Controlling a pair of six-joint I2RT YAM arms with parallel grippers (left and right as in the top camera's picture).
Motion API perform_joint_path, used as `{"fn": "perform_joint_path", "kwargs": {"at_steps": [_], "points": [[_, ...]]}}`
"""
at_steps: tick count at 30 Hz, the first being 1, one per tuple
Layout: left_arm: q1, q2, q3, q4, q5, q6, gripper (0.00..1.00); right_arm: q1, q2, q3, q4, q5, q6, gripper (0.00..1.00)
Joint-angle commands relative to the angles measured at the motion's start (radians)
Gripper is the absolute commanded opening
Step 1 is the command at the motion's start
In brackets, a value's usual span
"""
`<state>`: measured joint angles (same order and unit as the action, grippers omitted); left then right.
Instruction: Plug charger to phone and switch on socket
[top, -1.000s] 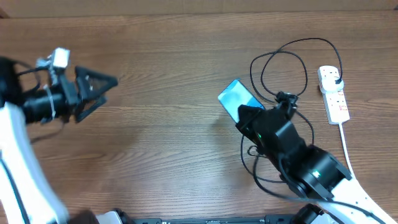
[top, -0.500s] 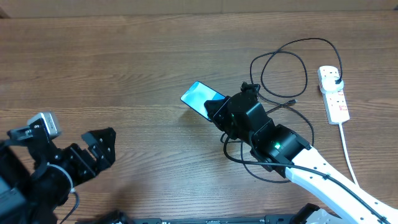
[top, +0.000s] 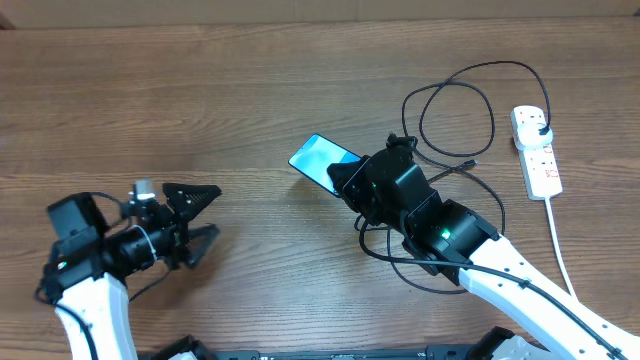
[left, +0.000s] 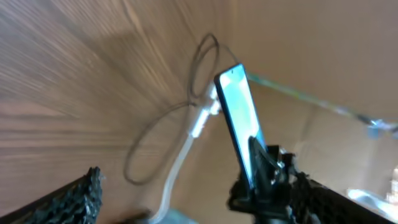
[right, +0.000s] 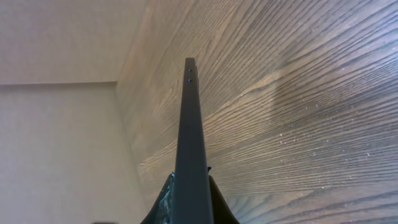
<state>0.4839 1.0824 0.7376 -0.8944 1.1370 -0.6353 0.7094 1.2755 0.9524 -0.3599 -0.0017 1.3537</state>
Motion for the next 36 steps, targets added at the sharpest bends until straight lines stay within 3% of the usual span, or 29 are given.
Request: {"fn": "perform_joint_path", "kwargs": {"at_steps": [1,4,10,14,23,27,29,36], "points": [[-0.056,0.058,-0.055,0.093,0.130,-0.230,1.00,-0.006,-0.016,0.008,0.013,-0.038,0.092,0.04],[-0.142,0.100,-0.057,0.247,0.106,-0.381,1.00,-0.003,-0.016,0.008,0.013,-0.055,0.173,0.04],[-0.361,0.129,-0.057,0.706,0.017,-0.782,1.00,-0.002,-0.003,0.008,0.011,-0.056,0.252,0.04],[-0.470,0.129,-0.057,0.886,-0.068,-0.903,1.00,-0.002,0.009,0.008,0.014,-0.077,0.302,0.04],[-0.581,0.131,-0.057,0.894,-0.146,-0.981,0.95,-0.002,0.010,0.008,0.066,-0.122,0.334,0.04],[-0.594,0.131,-0.057,0.895,-0.154,-1.056,0.85,-0.002,0.010,0.008,0.082,-0.163,0.333,0.04],[-0.596,0.131,-0.057,0.895,-0.163,-1.088,0.72,0.011,0.010,0.008,0.082,-0.176,0.333,0.04],[-0.596,0.131,-0.057,0.896,-0.214,-1.141,0.61,0.071,0.010,0.008,0.085,-0.180,0.356,0.04]]}}
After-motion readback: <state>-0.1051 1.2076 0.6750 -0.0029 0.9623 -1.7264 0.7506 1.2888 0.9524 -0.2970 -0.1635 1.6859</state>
